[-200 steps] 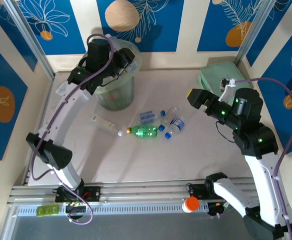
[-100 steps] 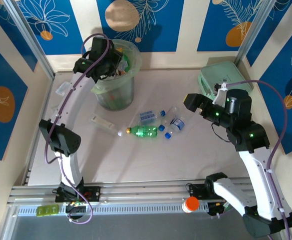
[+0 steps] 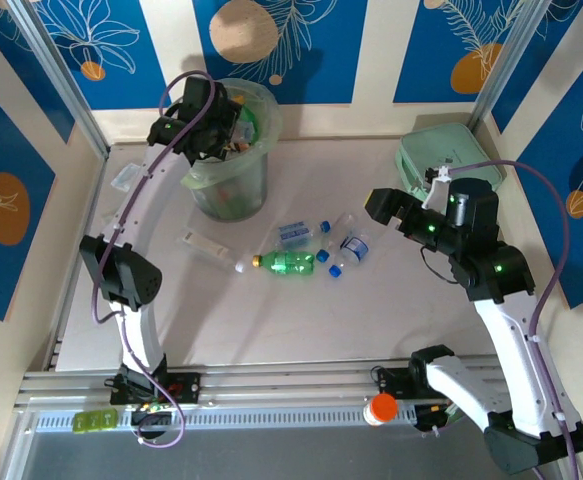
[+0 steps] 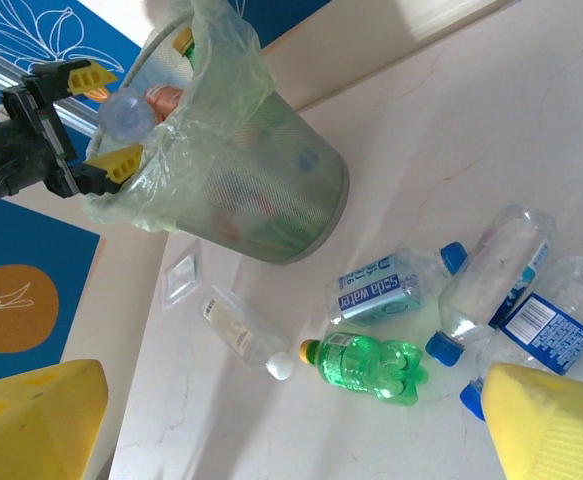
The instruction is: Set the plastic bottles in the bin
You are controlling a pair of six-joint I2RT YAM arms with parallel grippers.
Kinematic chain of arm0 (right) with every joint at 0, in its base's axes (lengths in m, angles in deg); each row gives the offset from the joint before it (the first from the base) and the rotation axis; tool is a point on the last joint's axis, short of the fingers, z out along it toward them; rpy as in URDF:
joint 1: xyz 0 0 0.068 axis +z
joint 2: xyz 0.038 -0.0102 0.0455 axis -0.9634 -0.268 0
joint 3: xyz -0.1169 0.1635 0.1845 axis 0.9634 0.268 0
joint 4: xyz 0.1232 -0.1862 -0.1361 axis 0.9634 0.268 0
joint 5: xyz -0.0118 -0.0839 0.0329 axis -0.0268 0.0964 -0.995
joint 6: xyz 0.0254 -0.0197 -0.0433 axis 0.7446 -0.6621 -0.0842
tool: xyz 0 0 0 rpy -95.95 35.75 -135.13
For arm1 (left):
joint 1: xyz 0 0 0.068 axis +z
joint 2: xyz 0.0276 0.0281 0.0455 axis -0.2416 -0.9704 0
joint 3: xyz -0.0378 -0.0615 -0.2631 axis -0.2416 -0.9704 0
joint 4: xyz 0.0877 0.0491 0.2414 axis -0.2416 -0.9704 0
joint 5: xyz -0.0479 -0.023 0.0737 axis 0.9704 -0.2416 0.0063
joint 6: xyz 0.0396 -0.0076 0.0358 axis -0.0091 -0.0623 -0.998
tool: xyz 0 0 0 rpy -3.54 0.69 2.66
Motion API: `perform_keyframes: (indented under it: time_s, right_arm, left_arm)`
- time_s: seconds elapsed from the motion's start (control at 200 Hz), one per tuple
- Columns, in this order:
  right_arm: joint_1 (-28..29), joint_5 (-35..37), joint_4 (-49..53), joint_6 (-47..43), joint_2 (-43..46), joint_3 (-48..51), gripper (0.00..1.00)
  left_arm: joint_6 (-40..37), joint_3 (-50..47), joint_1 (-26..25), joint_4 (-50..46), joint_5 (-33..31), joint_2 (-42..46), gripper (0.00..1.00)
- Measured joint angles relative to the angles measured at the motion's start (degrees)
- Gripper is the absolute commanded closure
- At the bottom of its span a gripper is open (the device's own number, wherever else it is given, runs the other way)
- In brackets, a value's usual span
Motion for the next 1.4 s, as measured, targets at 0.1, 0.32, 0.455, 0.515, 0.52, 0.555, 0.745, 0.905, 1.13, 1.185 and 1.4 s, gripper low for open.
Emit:
perform_keyframes:
  time_s: [0.1,0.32,0.455,0.515,0.52,0.555,0.745,0.905,1.13,1.185,1.4]
  right_arm:
    - [0.0,-0.2,-0.2,0.0,0.0,0.6,0.03]
    - [0.0,-0.3,-0.3,0.0,0.0,0.7,0.03]
    - [0.0,-0.4,-1.0,0.0,0.0,0.9,0.04]
    - [0.0,-0.6,-1.2,0.0,-0.1,1.4,0.05]
    - [0.0,-0.6,-1.3,0.0,-0.1,1.4,0.05]
    - [0.0,-0.9,-1.4,0.0,-0.3,1.8,0.05]
    - [0.1,-1.9,-1.2,-0.7,-2.7,2.9,0.07]
    - [2.7,-0.2,-0.3,-0.8,-5.0,4.9,0.08]
    - [5.7,7.0,2.8,2.8,-12.9,6.8,0.11]
    - [5.7,8.8,3.2,4.2,-15.2,6.9,0.11]
    - [5.1,12.2,2.5,8.3,-22.4,8.6,0.14]
  left_arm:
    - [0.0,-0.2,0.1,0.6,0.0,0.2,0.15]
    - [-1.3,-1.3,0.1,0.6,0.0,2.4,0.22]
    - [-5.3,-3.6,0.1,2.5,0.0,5.1,0.32]
    - [-7.9,-5.1,0.1,4.7,0.0,6.4,0.34]
    - [-8.1,-5.2,0.1,4.9,0.0,6.6,0.34]
    - [-9.6,-5.7,0.1,5.9,0.0,7.0,0.34]
    - [-17.5,-9.5,0.2,9.1,3.0,9.1,0.31]
    - [-24.1,-27.4,-0.4,12.7,5.5,20.5,0.27]
    - [-33.9,-46.4,-6.6,12.4,4.0,42.3,0.20]
    - [-36.1,-49.7,-8.0,12.4,4.0,45.9,0.21]
    - [-40.9,-62.8,-8.1,11.1,2.8,51.4,0.17]
